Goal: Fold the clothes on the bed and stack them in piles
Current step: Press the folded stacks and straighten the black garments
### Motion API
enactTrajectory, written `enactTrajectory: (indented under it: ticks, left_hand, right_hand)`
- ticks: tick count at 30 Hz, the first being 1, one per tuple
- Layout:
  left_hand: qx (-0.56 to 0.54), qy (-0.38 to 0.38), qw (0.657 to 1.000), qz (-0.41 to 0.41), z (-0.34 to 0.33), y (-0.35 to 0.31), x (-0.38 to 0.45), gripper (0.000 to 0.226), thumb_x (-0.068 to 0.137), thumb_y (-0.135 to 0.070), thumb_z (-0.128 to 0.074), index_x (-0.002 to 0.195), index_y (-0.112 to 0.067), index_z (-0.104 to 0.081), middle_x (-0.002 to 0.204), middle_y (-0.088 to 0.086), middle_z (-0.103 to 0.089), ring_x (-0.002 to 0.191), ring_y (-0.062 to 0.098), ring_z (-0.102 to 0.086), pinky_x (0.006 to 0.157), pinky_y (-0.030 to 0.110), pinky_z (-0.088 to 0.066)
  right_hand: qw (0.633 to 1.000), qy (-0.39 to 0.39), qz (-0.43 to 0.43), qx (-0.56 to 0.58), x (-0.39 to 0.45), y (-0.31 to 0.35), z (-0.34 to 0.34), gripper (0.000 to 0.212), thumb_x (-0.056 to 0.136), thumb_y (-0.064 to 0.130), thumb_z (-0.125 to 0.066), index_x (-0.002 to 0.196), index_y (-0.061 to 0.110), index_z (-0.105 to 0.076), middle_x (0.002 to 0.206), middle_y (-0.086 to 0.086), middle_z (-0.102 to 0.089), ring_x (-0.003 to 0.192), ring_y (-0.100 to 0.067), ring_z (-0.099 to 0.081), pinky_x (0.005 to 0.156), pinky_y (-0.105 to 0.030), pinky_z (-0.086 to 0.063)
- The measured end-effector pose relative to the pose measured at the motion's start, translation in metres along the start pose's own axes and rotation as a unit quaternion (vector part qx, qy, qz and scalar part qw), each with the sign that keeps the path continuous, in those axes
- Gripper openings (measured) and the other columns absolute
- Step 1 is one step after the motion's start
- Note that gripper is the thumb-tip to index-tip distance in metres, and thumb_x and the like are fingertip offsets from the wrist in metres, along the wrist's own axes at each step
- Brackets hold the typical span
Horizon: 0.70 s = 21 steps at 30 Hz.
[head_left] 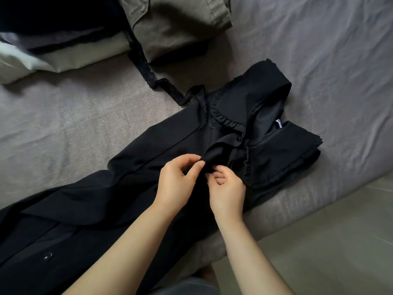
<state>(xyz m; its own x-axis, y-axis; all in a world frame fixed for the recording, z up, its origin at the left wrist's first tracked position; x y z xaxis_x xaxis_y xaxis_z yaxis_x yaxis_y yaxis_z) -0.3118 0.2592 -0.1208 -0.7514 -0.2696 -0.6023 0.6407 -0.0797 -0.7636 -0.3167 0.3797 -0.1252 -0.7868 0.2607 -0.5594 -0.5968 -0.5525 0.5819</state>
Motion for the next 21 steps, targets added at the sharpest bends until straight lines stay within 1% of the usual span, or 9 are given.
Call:
enactTrajectory:
  ticks: [2, 3, 5, 7, 10, 12, 14, 18, 21]
  left_hand:
    - [0.000, -0.006, 1.000, 0.002, 0.000, 0.000, 0.000, 0.008, 0.087, -0.024, -0.069, 0.090, -0.031, -0.069, 0.090, -0.015, -0.070, 0.089, -0.003, -0.064, 0.082, 0.015, -0.049]
    - [-0.001, -0.011, 1.000, 0.002, 0.000, 0.001, 0.000, 0.011, 0.086, -0.024, -0.070, 0.089, -0.034, -0.068, 0.091, -0.016, -0.070, 0.091, -0.003, -0.064, 0.084, 0.016, -0.049]
    - [-0.001, -0.019, 1.000, 0.002, -0.001, 0.000, -0.002, 0.011, 0.085, -0.024, -0.070, 0.089, -0.035, -0.069, 0.093, -0.017, -0.070, 0.095, -0.004, -0.063, 0.087, 0.017, -0.048]
    - [0.001, -0.021, 1.000, 0.001, -0.002, -0.001, -0.003, 0.010, 0.085, -0.024, -0.070, 0.093, -0.030, -0.072, 0.094, -0.018, -0.070, 0.096, -0.005, -0.062, 0.087, 0.016, -0.046]
    - [0.011, -0.008, 1.000, -0.011, -0.001, -0.004, -0.006, 0.010, 0.086, -0.022, -0.070, 0.094, -0.026, -0.073, 0.093, -0.018, -0.070, 0.095, -0.006, -0.062, 0.085, 0.013, -0.045]
    - [0.016, -0.003, 1.000, -0.017, 0.001, -0.006, -0.008, 0.009, 0.085, -0.021, -0.071, 0.091, -0.027, -0.073, 0.091, -0.018, -0.070, 0.093, -0.006, -0.062, 0.085, 0.015, -0.047]
    - [0.031, -0.004, 0.999, -0.038, 0.003, -0.008, -0.011, 0.008, 0.084, -0.020, -0.072, 0.091, -0.023, -0.074, 0.087, -0.018, -0.070, 0.090, -0.007, -0.063, 0.084, 0.014, -0.048]
    - [0.089, -0.025, 0.990, -0.106, 0.004, -0.014, -0.018, 0.013, 0.083, -0.014, -0.073, 0.096, -0.015, -0.076, 0.083, -0.022, -0.067, 0.085, -0.012, -0.061, 0.076, 0.002, -0.042]
    - [0.132, -0.054, 0.973, -0.183, 0.005, -0.017, -0.021, 0.016, 0.083, -0.011, -0.072, 0.099, -0.010, -0.075, 0.089, -0.007, -0.073, 0.088, -0.004, -0.062, 0.082, 0.004, -0.043]
  right_hand:
    - [0.997, 0.011, -0.050, 0.063, 0.002, 0.002, -0.004, 0.008, 0.087, 0.012, -0.067, 0.087, 0.019, -0.070, 0.079, 0.003, -0.069, 0.072, -0.011, -0.066, 0.070, -0.027, -0.057]
    - [0.992, 0.017, -0.076, 0.103, 0.003, 0.003, -0.004, 0.012, 0.088, 0.012, -0.065, 0.082, 0.022, -0.068, 0.078, 0.003, -0.069, 0.073, -0.013, -0.067, 0.066, -0.027, -0.058]
    - [0.983, 0.044, -0.100, 0.148, 0.003, 0.004, -0.002, 0.016, 0.091, 0.011, -0.061, 0.080, 0.022, -0.064, 0.080, 0.003, -0.065, 0.075, -0.012, -0.064, 0.062, -0.023, -0.057]
    - [0.975, 0.078, -0.091, 0.187, -0.001, 0.007, 0.003, 0.013, 0.094, 0.010, -0.058, 0.085, 0.018, -0.063, 0.086, 0.002, -0.063, 0.079, -0.008, -0.061, 0.068, -0.023, -0.057]
    - [0.964, 0.108, -0.065, 0.236, -0.008, 0.008, 0.009, 0.013, 0.095, 0.011, -0.057, 0.088, 0.018, -0.065, 0.091, 0.003, -0.065, 0.088, -0.008, -0.063, 0.082, -0.028, -0.056]
    - [0.965, 0.098, -0.058, 0.235, -0.010, 0.007, 0.010, 0.012, 0.094, 0.013, -0.057, 0.088, 0.018, -0.066, 0.089, 0.004, -0.068, 0.089, -0.010, -0.065, 0.085, -0.030, -0.055]
    - [0.972, 0.066, -0.053, 0.221, -0.012, 0.007, 0.008, 0.012, 0.094, 0.015, -0.058, 0.087, 0.021, -0.066, 0.087, 0.003, -0.070, 0.088, -0.012, -0.067, 0.086, -0.033, -0.054]
    - [0.979, 0.017, -0.048, 0.199, -0.018, 0.018, 0.005, 0.010, 0.095, 0.017, -0.055, 0.089, 0.021, -0.062, 0.091, 0.002, -0.069, 0.089, -0.014, -0.066, 0.085, -0.030, -0.054]
    - [0.981, 0.005, -0.055, 0.188, -0.017, 0.023, 0.003, 0.009, 0.095, 0.015, -0.055, 0.094, 0.016, -0.063, 0.092, -0.001, -0.069, 0.088, -0.015, -0.067, 0.085, -0.031, -0.055]
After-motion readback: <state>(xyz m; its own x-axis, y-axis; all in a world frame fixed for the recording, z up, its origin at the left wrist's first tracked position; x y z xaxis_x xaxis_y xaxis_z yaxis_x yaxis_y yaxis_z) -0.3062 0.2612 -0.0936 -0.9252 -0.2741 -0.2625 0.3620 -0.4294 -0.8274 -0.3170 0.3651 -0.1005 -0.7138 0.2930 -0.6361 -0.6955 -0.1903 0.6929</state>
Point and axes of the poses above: each hand's wrist, its own x-axis towards the middle knuckle, its own z-axis out of the back of the hand, y = z × x, the point moved 2 cm from there along x, towards the middle knuckle
